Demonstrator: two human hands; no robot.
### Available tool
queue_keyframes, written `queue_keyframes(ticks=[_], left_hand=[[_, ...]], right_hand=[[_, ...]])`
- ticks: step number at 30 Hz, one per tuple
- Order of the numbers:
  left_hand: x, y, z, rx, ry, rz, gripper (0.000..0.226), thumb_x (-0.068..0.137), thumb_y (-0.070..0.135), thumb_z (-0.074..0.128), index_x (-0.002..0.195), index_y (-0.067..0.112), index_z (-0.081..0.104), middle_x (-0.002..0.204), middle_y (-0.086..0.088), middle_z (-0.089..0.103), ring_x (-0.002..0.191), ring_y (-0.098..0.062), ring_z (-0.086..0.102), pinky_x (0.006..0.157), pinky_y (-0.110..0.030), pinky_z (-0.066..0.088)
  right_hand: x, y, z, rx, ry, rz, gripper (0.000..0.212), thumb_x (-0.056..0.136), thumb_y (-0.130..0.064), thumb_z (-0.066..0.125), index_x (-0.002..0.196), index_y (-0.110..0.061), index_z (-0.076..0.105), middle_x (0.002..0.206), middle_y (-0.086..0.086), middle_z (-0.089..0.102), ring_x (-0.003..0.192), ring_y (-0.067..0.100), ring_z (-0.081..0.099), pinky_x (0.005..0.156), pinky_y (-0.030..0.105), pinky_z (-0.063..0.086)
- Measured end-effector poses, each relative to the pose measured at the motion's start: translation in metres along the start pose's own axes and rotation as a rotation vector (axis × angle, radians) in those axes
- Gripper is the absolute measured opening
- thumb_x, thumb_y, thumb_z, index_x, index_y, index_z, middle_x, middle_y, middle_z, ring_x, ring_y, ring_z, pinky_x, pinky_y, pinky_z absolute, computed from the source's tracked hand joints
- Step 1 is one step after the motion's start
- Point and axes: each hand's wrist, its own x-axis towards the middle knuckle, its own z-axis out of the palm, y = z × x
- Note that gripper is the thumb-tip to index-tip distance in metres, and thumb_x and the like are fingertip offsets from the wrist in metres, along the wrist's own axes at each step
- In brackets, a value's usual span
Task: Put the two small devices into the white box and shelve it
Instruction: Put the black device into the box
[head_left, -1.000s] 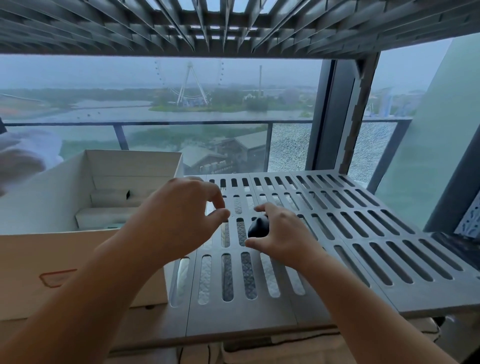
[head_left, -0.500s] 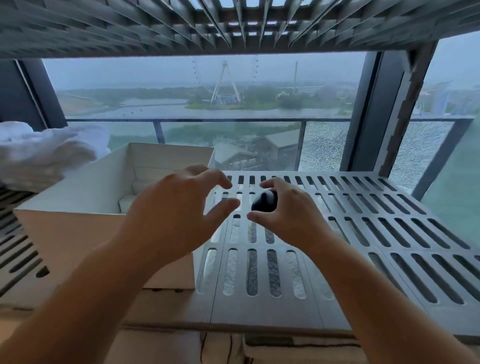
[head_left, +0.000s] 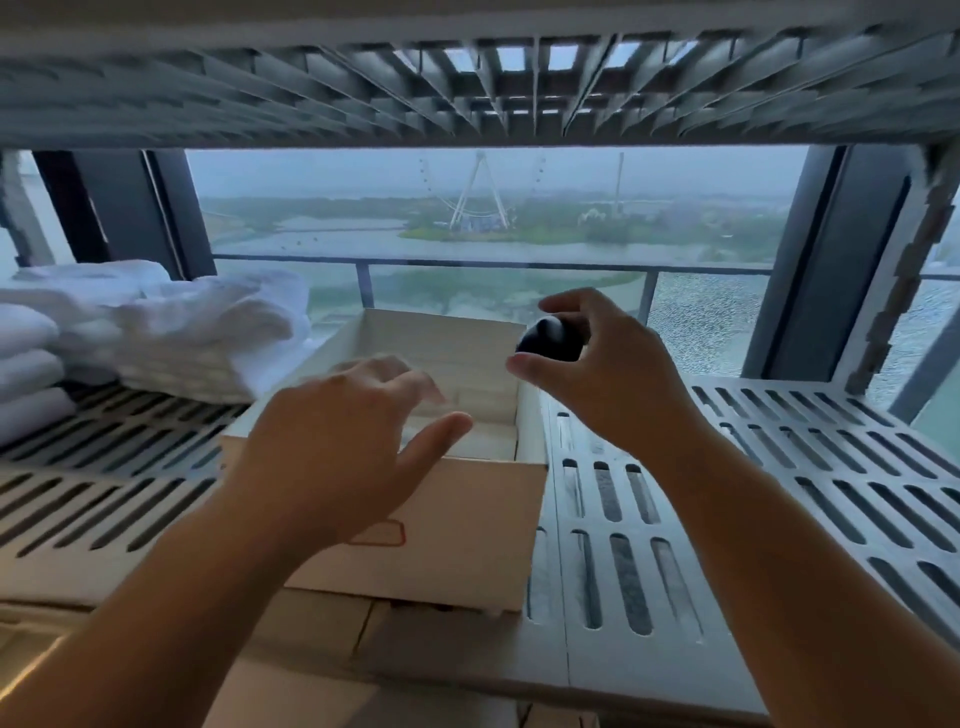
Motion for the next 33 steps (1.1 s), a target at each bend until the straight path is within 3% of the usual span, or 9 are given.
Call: queue_keyframes(ticks=[6, 10, 14, 21, 26, 31, 33], left_hand=[[-0.008, -0.036, -0.004, 0.009, 0.008, 0.021, 0.071, 0.090, 0.079, 0.011, 0.108, 0.040, 0.067, 0.116, 0.016, 0.067, 0.094, -0.007, 0.063, 0.071, -0.032, 0.051], [-0.013, -0.058, -0.008, -0.003, 0.025, 0.035, 0.068, 0.093, 0.076, 0.015, 0.101, 0.038, 0.070, 0.109, 0.015, 0.070, 0.087, -0.008, 0.063, 0.064, -0.028, 0.040], [-0.013, -0.069, -0.006, -0.085, 0.027, 0.090, 0.063, 0.095, 0.069, 0.020, 0.100, 0.036, 0.074, 0.104, 0.017, 0.071, 0.081, -0.004, 0.059, 0.068, -0.027, 0.039], [-0.009, -0.074, -0.004, -0.173, -0.106, 0.155, 0.070, 0.093, 0.069, 0.009, 0.104, 0.041, 0.072, 0.105, 0.023, 0.066, 0.086, 0.003, 0.057, 0.073, -0.018, 0.036], [-0.008, -0.078, -0.004, -0.159, -0.165, 0.156, 0.076, 0.090, 0.071, 0.001, 0.107, 0.045, 0.070, 0.115, 0.027, 0.062, 0.098, 0.007, 0.055, 0.082, -0.020, 0.036], [-0.010, -0.076, -0.006, -0.140, -0.212, 0.120, 0.078, 0.088, 0.071, -0.008, 0.117, 0.054, 0.063, 0.126, 0.031, 0.055, 0.115, 0.009, 0.046, 0.093, -0.025, 0.032], [-0.011, -0.076, -0.007, -0.147, -0.232, 0.110, 0.077, 0.088, 0.071, -0.008, 0.120, 0.057, 0.060, 0.129, 0.032, 0.054, 0.119, 0.010, 0.043, 0.098, -0.024, 0.032]], right_hand=[[0.011, -0.034, 0.026, -0.013, -0.119, -0.031, 0.062, 0.068, -0.058, 0.081, 0.122, -0.042, 0.057, 0.108, -0.018, 0.069, 0.102, 0.008, 0.063, 0.075, 0.014, 0.041], [0.024, -0.047, 0.035, -0.089, -0.263, -0.055, 0.068, 0.064, -0.059, 0.082, 0.125, -0.040, 0.058, 0.110, -0.017, 0.070, 0.105, 0.008, 0.064, 0.094, 0.031, 0.048], [0.032, -0.051, 0.048, -0.119, -0.364, -0.076, 0.068, 0.065, -0.053, 0.085, 0.126, -0.039, 0.059, 0.105, -0.017, 0.070, 0.097, 0.001, 0.064, 0.081, 0.023, 0.045], [0.039, -0.052, 0.058, -0.173, -0.431, -0.067, 0.068, 0.067, -0.050, 0.086, 0.128, -0.037, 0.059, 0.105, -0.015, 0.067, 0.093, 0.000, 0.062, 0.076, 0.021, 0.045], [0.051, -0.047, 0.059, -0.190, -0.538, -0.040, 0.067, 0.069, -0.048, 0.087, 0.129, -0.036, 0.060, 0.103, -0.013, 0.068, 0.090, 0.001, 0.065, 0.082, 0.022, 0.052], [0.066, -0.046, 0.068, -0.300, -0.666, -0.053, 0.063, 0.065, -0.059, 0.084, 0.121, -0.043, 0.063, 0.099, -0.017, 0.065, 0.086, 0.000, 0.062, 0.072, 0.023, 0.048], [0.070, -0.048, 0.073, -0.363, -0.721, -0.056, 0.061, 0.063, -0.065, 0.082, 0.117, -0.044, 0.064, 0.100, -0.017, 0.065, 0.085, 0.002, 0.063, 0.075, 0.026, 0.051]])
